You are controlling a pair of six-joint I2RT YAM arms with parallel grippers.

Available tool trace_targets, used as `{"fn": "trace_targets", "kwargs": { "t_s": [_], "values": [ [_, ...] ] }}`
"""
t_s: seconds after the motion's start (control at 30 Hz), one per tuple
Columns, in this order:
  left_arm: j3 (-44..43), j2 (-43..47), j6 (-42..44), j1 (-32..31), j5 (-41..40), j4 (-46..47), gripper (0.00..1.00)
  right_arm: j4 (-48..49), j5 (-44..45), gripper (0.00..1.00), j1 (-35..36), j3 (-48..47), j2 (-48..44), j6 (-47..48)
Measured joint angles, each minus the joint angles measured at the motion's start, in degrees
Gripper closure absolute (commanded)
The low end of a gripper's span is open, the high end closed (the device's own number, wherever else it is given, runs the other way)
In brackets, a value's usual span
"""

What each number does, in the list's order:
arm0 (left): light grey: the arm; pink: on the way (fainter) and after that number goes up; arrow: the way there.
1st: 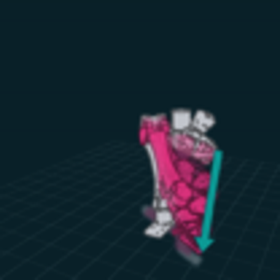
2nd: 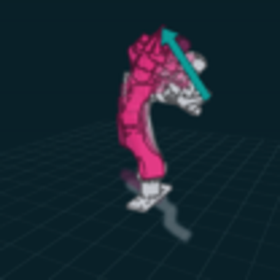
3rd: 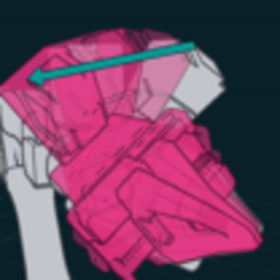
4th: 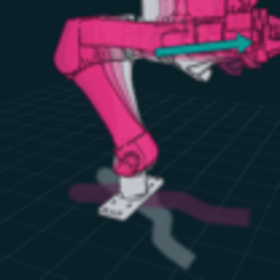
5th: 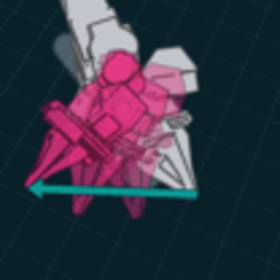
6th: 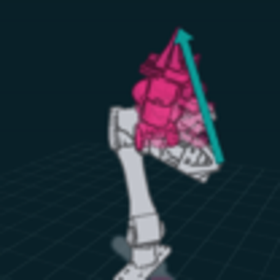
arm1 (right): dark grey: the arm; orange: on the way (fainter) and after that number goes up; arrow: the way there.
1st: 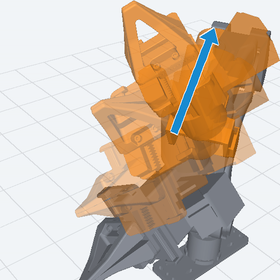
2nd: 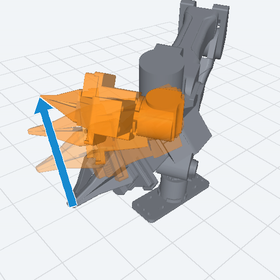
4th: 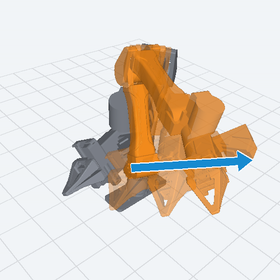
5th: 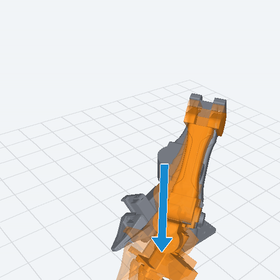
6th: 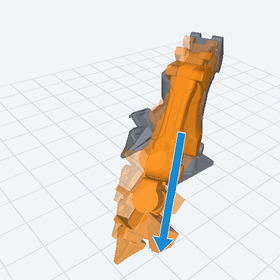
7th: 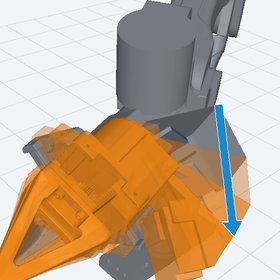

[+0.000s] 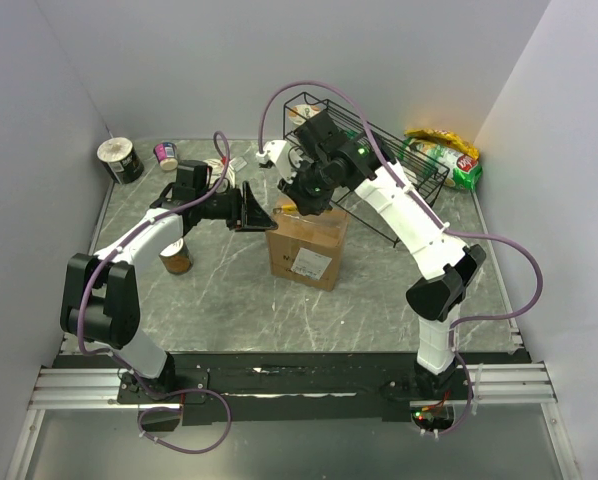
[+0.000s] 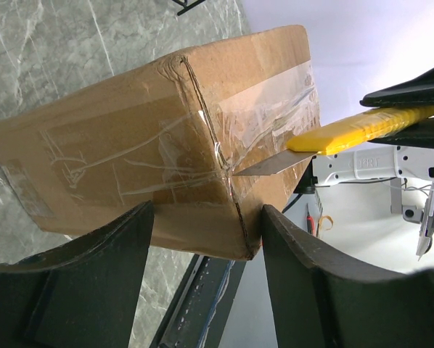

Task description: Unpack the express box

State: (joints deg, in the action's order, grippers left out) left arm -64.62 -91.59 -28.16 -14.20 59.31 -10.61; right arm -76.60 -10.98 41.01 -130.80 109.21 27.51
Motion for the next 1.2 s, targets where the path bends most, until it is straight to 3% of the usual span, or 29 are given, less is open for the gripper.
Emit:
{"fn": "trace_targets", "kwargs": {
  "t_s": [0.83, 1.2],
  "values": [
    [0.02, 0.00, 0.00, -0.20, -0.07, 0.15, 0.36, -0.72, 1.51, 1.00, 0.00, -1.51, -0.04, -0.61],
    [0.00, -0.22, -0.02, -0.31, -0.04, 0.35, 0.36, 0.96, 1.36, 1.00, 0.00, 2.45, -1.84, -0.57]
  ]
}}
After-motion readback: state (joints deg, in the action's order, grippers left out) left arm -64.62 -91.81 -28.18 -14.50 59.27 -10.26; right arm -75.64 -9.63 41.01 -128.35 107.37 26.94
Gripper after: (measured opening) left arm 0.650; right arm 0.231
